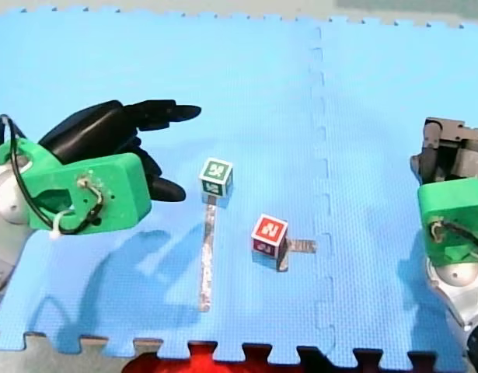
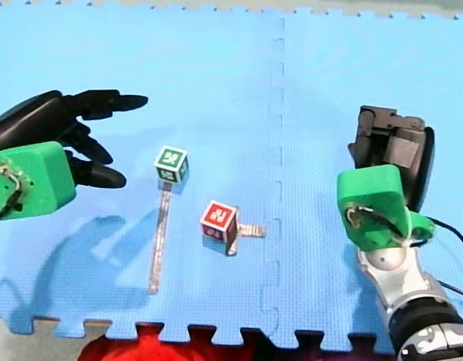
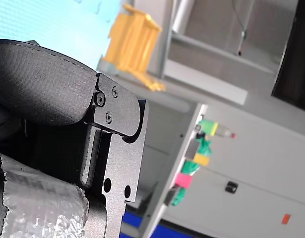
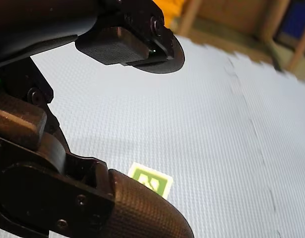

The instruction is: Stack cube left

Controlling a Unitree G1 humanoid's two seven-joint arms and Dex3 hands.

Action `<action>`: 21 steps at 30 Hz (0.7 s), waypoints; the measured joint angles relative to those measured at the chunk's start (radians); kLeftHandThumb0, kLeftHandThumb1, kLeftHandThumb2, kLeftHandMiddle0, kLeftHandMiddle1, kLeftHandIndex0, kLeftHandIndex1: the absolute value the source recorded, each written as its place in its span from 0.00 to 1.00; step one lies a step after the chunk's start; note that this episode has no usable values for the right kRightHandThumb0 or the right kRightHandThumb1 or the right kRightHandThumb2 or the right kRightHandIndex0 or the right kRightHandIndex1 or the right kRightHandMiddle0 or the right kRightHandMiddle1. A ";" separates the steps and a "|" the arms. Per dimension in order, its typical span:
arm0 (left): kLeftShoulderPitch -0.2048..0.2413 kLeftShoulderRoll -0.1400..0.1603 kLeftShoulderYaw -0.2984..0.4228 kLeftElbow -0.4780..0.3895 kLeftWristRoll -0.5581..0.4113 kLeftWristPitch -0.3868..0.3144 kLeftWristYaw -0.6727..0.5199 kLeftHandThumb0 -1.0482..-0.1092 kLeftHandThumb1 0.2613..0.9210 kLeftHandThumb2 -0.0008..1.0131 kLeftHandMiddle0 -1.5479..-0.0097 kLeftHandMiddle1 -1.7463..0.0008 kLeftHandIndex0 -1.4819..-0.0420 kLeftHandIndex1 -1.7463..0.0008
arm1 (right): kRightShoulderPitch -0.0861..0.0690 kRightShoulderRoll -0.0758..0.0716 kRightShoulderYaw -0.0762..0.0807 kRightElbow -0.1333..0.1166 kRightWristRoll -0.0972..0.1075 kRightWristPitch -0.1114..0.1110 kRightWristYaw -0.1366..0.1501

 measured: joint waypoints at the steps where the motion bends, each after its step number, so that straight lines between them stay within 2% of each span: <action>1: -0.006 -0.005 0.000 0.020 0.000 -0.005 0.009 0.00 0.89 0.00 0.41 0.28 0.51 0.99 | 0.000 0.000 0.000 0.000 0.000 0.000 0.000; 3: -0.017 -0.017 -0.001 0.064 0.001 -0.019 0.027 0.00 0.85 0.00 0.46 0.11 0.49 1.00 | 0.000 0.000 0.000 0.000 0.000 0.000 0.001; 5: -0.028 -0.032 -0.001 0.109 0.000 -0.041 0.051 0.00 0.83 0.00 0.48 0.03 0.48 0.99 | 0.000 0.000 -0.001 0.000 0.000 0.000 0.002; 11: -0.059 -0.078 -0.005 0.249 0.004 -0.108 0.131 0.00 0.77 0.00 0.48 0.00 0.46 0.99 | 0.000 0.000 -0.004 0.000 0.000 0.000 0.013; 16: -0.096 -0.112 -0.008 0.361 0.006 -0.142 0.183 0.00 0.73 0.00 0.46 0.00 0.49 1.00 | 0.000 0.000 -0.007 -0.001 0.002 -0.001 0.021; 18: -0.114 -0.123 -0.009 0.409 0.007 -0.157 0.197 0.04 0.66 0.00 0.46 0.00 0.50 1.00 | 0.000 -0.002 -0.008 -0.001 0.004 -0.002 0.024; 19: -0.122 -0.127 -0.010 0.429 0.007 -0.162 0.201 0.20 0.60 0.01 0.45 0.00 0.50 1.00 | 0.000 -0.003 -0.009 -0.002 0.004 -0.002 0.025; 21: -0.144 -0.134 -0.013 0.474 0.012 -0.174 0.202 0.34 0.56 0.01 0.46 0.04 0.51 1.00 | 0.001 -0.005 -0.010 -0.002 0.004 -0.002 0.028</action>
